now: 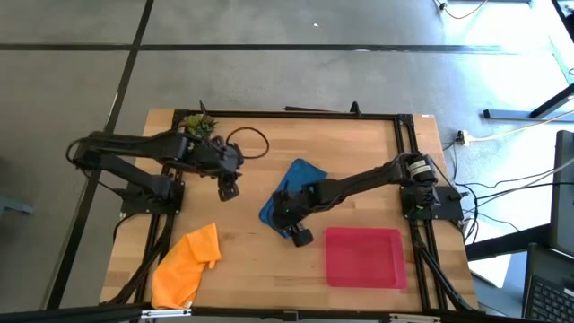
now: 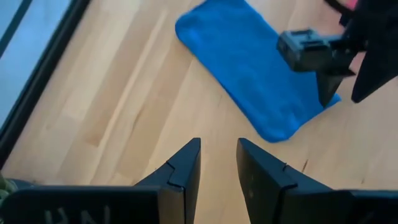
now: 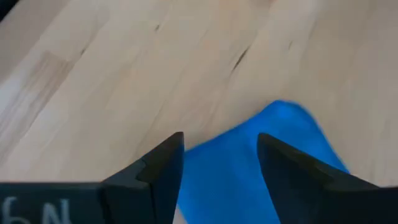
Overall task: Roll microfiber towels into tight, uniform cylinder then place into a basket
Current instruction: Fold the blue microfiber towel
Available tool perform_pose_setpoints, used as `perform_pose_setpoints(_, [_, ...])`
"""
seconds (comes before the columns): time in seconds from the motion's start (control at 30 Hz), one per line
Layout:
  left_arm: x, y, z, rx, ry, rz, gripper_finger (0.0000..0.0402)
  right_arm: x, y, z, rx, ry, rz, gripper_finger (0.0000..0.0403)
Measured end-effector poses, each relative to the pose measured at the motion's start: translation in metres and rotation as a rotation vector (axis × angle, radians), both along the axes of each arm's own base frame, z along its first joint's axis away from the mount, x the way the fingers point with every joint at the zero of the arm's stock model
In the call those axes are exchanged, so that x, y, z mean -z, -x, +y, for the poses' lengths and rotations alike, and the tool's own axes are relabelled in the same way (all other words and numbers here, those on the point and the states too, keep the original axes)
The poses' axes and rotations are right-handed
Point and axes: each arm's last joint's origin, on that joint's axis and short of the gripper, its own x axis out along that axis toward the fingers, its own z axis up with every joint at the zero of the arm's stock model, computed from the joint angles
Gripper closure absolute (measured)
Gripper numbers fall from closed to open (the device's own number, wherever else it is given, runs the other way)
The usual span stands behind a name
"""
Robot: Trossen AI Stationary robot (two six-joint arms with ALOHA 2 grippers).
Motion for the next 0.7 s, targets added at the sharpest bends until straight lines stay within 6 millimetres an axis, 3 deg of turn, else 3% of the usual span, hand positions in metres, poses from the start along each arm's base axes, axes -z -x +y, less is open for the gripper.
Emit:
perform_pose_setpoints(0.33, [-0.005, 0.005, 0.001, -0.019, -0.017, -0.033, 0.0305, 0.012, 0.011, 0.006, -0.012, 0.036, 0.096, 0.0199])
perform_pose_setpoints(0.7, [-0.005, 0.005, 0.001, 0.000, -0.028, -0.028, 0.0305, 0.028, 0.014, 0.009, 0.004, 0.046, 0.027, 0.0199])
